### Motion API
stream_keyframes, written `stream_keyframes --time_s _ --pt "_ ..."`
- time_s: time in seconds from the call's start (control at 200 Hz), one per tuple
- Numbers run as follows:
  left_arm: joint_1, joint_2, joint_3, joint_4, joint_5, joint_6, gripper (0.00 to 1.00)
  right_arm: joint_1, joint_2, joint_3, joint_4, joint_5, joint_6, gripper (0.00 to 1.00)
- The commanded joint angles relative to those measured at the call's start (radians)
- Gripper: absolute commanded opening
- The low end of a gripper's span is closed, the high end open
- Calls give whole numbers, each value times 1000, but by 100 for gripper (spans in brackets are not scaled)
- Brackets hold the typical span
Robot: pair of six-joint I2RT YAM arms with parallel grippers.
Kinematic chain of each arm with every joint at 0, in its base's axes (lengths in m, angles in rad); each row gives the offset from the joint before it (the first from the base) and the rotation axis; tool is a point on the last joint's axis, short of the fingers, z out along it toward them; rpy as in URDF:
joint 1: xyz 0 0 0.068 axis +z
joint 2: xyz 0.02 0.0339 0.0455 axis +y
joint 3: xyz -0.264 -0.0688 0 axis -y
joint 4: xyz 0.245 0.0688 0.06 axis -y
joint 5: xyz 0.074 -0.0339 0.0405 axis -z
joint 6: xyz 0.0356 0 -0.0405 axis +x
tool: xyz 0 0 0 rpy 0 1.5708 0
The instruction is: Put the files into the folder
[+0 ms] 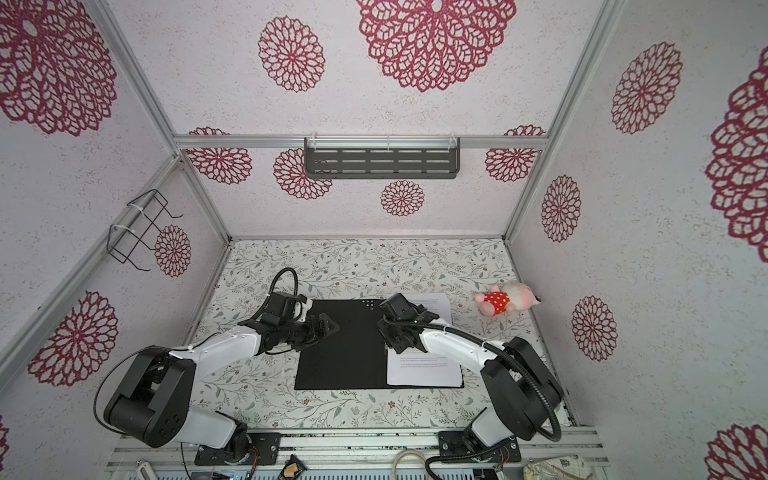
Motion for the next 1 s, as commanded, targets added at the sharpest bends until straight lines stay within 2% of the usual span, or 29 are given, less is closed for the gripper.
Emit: stream_keyframes --time_s 0.0,0.33,0.605,0.78,0.996 --pt "-5 4 -10 25 7 -8 99 -3 -10 7 -14 6 -4 14" --pt "-6 2 -10 27 9 -11 99 -1 -18 -15 -8 0 3 13" --pt "-6 0 -13 30 10 -24 99 -1 -38 -40 4 6 0 0" --pt "-4 19 -17 64 12 -54 99 -3 -20 -14 29 9 -32 0" --pt "33 20 -5 66 6 -73 99 -24 55 96 50 3 -113 0"
